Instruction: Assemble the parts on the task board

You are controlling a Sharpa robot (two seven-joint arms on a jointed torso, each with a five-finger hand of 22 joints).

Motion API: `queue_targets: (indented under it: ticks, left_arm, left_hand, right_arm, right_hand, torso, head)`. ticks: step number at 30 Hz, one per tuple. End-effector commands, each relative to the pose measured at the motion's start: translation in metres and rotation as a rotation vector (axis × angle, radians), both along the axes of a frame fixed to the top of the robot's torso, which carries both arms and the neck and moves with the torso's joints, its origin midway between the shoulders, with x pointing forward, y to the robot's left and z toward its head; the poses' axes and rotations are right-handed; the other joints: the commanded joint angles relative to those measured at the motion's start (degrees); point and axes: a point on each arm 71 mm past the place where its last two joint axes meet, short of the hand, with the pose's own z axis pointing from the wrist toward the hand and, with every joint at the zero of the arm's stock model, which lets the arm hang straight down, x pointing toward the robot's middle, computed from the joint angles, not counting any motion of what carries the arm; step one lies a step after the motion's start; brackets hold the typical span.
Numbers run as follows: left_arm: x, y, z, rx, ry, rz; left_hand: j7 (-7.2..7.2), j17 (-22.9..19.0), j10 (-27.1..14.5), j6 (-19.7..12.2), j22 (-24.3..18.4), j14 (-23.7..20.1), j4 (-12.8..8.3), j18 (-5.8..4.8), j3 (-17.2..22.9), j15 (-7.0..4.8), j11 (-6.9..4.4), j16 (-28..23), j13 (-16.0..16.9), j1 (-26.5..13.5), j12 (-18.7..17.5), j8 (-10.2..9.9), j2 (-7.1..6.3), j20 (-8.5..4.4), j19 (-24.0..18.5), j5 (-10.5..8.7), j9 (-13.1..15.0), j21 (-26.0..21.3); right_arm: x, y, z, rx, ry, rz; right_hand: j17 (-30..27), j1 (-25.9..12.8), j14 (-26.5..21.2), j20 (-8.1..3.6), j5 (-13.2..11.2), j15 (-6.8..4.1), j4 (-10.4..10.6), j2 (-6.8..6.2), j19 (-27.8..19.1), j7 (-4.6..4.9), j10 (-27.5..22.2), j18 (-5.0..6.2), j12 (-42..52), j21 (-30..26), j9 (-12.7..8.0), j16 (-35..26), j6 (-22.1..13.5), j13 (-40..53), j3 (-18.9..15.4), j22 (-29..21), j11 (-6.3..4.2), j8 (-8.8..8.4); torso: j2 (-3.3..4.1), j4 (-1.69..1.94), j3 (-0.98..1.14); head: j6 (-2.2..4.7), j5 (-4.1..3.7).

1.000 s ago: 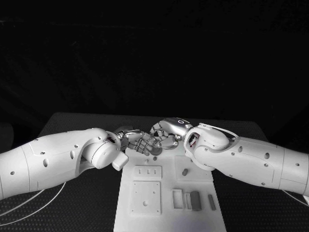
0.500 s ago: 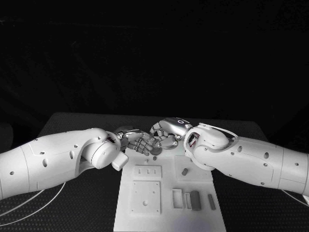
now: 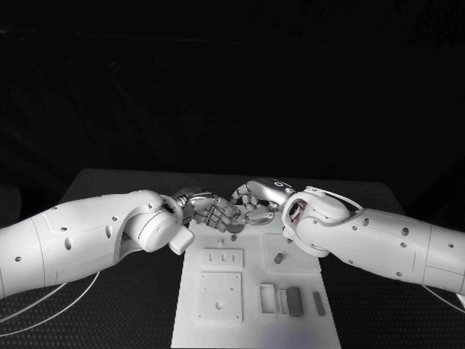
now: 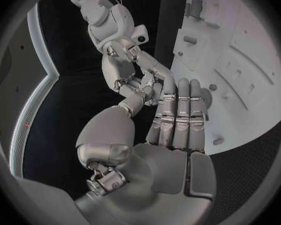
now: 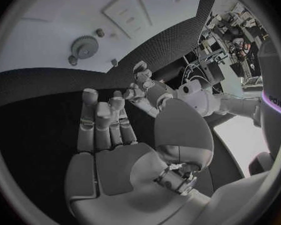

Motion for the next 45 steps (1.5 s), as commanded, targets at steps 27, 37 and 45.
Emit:
queue_targets:
  ticks: [27, 37, 45]
  left_arm:
    - [-0.016, 0.011, -0.024, 0.434, -0.002, -0.171]
    - [-0.016, 0.001, -0.027, 0.512, -0.007, -0.185]
    - [-0.014, -0.008, -0.033, 0.561, -0.030, -0.197]
  left_hand:
    - [-2.71, 1.8, 2.7, 4.1, 3.1, 2.3, 0.8, -0.74, 0.6, -0.89, -1.00, -0.6, 2.4, -0.7, 0.8, 0.7, -0.44, -1.06, 0.4, -4.69, 1.0, 1.2]
    - [-4.03, 3.0, 4.2, 6.5, 5.6, 3.9, -0.1, -0.80, 0.9, -2.15, -2.28, 2.3, 5.7, -3.6, 3.7, 2.0, -0.18, -2.34, 2.0, 0.96, 3.3, 2.8]
    - [-4.50, 3.1, 4.3, 7.3, 6.9, 4.2, -0.1, -0.73, 1.2, -2.55, -2.73, 3.8, 7.4, -4.7, 5.3, 2.3, -0.15, -2.77, 2.6, 0.93, 4.6, 3.3]
  right_arm:
    - [0.068, -0.107, 0.039, 0.372, -0.007, -0.305]
    - [0.079, -0.107, 0.044, 0.366, -0.005, -0.315]
    - [0.080, -0.102, 0.044, 0.367, 0.002, -0.304]
  right_hand:
    - [-0.8, 0.9, -2.0, 1.38, -0.2, 0.59, -0.3, 1.62, -2.1, 1.45, -1.9, 0.78, -0.1, -0.9, -0.4, -0.6, -2.3, -1.3, -2.7, 0.8, 0.50, -0.26]
    - [-0.8, 0.9, -2.0, 1.45, -0.2, 0.60, -0.5, 1.92, -2.2, 1.46, -2.0, 0.78, -0.1, -1.0, -0.4, -0.6, -2.3, -1.4, -3.0, 0.8, 0.50, -0.23]
    - [-0.9, 0.9, -2.1, 1.48, -0.2, 0.60, -0.7, 2.12, -2.3, 1.46, -2.0, 0.78, -0.1, -1.0, -0.4, -0.6, -2.4, -1.5, -3.2, 0.8, 0.50, -0.21]
  torso:
    - [-0.07, 0.19, 0.24]
    - [0.08, 0.20, 0.45]
    - [0.04, 0.19, 0.39]
  head:
    - [-1.48, -0.44]
    - [-2.43, -0.68]
    - [-3.08, -0.81]
